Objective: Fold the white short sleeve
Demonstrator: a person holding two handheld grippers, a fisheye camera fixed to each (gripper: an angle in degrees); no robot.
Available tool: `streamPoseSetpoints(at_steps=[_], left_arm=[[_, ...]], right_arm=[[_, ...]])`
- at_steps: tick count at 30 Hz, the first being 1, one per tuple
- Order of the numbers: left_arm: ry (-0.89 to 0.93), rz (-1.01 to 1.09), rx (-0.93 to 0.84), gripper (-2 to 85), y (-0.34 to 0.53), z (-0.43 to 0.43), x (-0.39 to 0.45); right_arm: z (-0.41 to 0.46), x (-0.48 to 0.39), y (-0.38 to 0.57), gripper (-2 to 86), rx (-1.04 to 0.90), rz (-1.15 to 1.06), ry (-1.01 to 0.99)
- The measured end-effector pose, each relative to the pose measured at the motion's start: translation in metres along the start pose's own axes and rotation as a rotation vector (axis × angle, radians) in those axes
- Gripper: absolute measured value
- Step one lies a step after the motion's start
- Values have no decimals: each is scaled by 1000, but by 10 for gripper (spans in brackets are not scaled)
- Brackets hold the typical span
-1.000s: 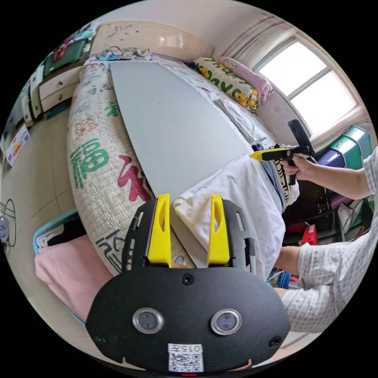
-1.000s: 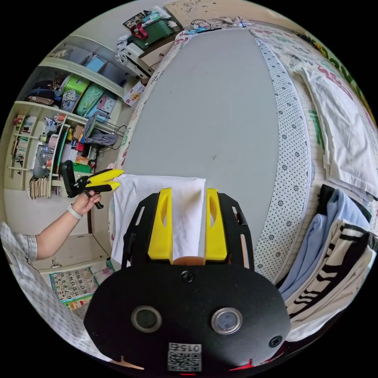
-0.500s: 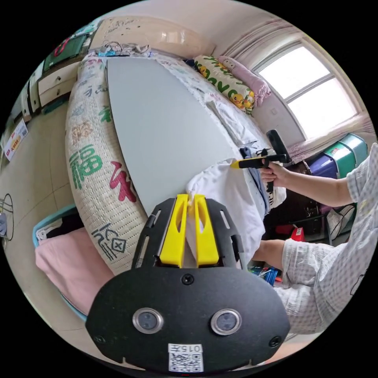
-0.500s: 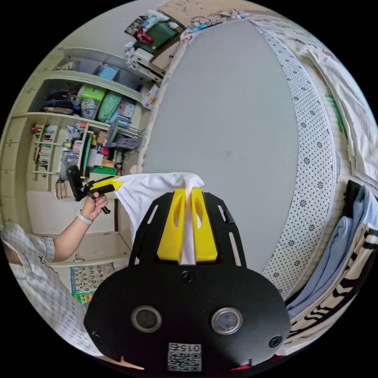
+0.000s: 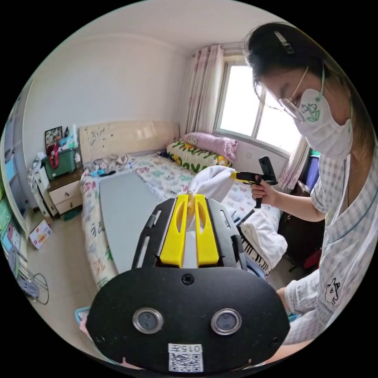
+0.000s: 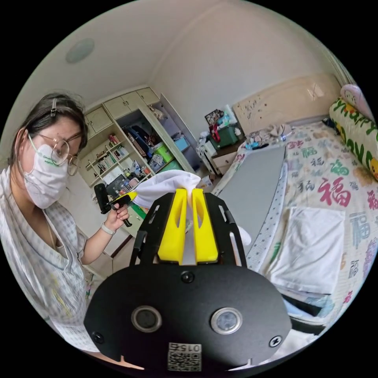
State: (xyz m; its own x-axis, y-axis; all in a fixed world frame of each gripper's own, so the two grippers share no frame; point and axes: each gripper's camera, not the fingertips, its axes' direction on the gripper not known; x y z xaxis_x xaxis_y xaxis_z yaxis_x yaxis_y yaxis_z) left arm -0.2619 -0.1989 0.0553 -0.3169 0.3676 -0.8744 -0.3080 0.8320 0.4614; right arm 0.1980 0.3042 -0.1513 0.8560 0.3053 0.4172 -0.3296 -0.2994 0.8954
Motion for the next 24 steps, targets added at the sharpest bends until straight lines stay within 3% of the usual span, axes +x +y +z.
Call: streamPoseSetpoints(at_steps=[6,11,19,24], left_arm=[[95,22,46,17,-90,76,49],[181,35,-23,16,-155,146,90],[284,-23,-99,16,-200,219,127],[303,-33,-101,15,-221,228,146]], right_arm=[[-118,34,-17,11,60,-24,168],[-201,68,-4,9,129,45,234],[-261,113,20,8,113,138,284],[-284,113,23,8,129,70,246]])
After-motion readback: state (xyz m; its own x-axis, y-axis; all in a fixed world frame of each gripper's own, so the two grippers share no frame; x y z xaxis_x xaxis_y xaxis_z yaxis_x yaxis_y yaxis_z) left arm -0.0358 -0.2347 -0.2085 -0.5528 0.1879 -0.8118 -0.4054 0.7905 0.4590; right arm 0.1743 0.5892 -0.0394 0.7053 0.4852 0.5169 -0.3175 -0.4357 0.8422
